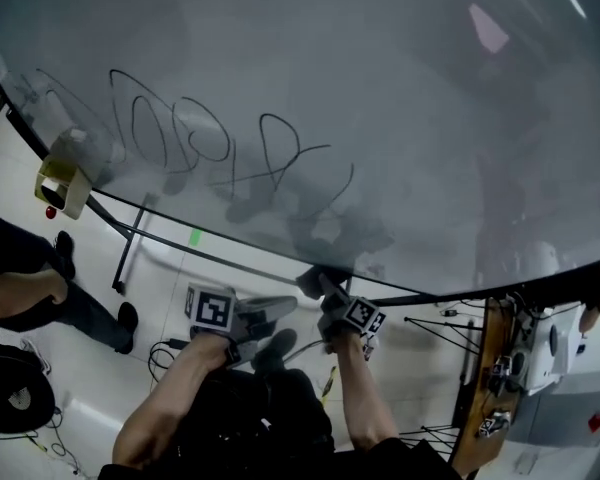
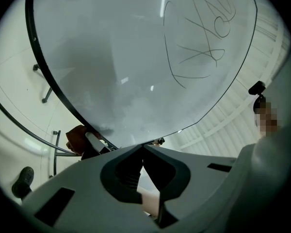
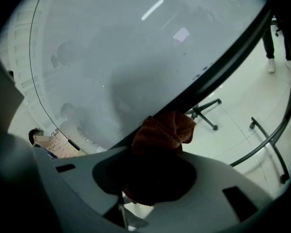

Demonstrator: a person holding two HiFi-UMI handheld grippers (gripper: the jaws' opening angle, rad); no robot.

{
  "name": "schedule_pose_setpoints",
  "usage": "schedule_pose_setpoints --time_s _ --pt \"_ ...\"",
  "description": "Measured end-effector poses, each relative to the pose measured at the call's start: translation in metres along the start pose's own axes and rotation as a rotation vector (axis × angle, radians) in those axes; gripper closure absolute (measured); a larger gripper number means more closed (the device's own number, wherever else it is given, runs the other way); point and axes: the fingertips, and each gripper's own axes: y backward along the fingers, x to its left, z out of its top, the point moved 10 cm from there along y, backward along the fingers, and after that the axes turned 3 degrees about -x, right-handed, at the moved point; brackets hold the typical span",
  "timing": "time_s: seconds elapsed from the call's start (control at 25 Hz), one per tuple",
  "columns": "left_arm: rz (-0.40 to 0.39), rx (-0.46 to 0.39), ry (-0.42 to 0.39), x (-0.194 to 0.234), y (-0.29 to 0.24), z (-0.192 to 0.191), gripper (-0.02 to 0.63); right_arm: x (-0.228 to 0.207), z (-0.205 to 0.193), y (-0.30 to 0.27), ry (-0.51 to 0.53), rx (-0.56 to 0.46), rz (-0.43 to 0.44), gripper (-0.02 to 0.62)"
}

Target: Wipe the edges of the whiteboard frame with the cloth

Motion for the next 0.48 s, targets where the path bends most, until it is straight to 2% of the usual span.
schedule_pose_setpoints --time_s 0.08,0.2,0.36,0.48 --pt "-0.007 -0.014 0.011 0.002 0.014 0.003 0.618 0.009 -0.005 -0.008 0.000 -0.002 -0.006 0.479" --pt "-0.018 -0.016 -0.014 -0.001 0.036 0.013 0.618 0.031 -0.013 -0.020 -0.011 -0.022 -0.010 0.479" --pt "-0.034 -0.056 0.040 0.005 0.055 0.014 0.618 0.046 -0.021 -0.034 -0.013 -0.026 -0.005 0.479" --pt "-0.045 -0.093 0.054 0.004 0.063 0.015 0.618 0.054 -0.027 -0.043 0.002 0.012 -0.002 0.479"
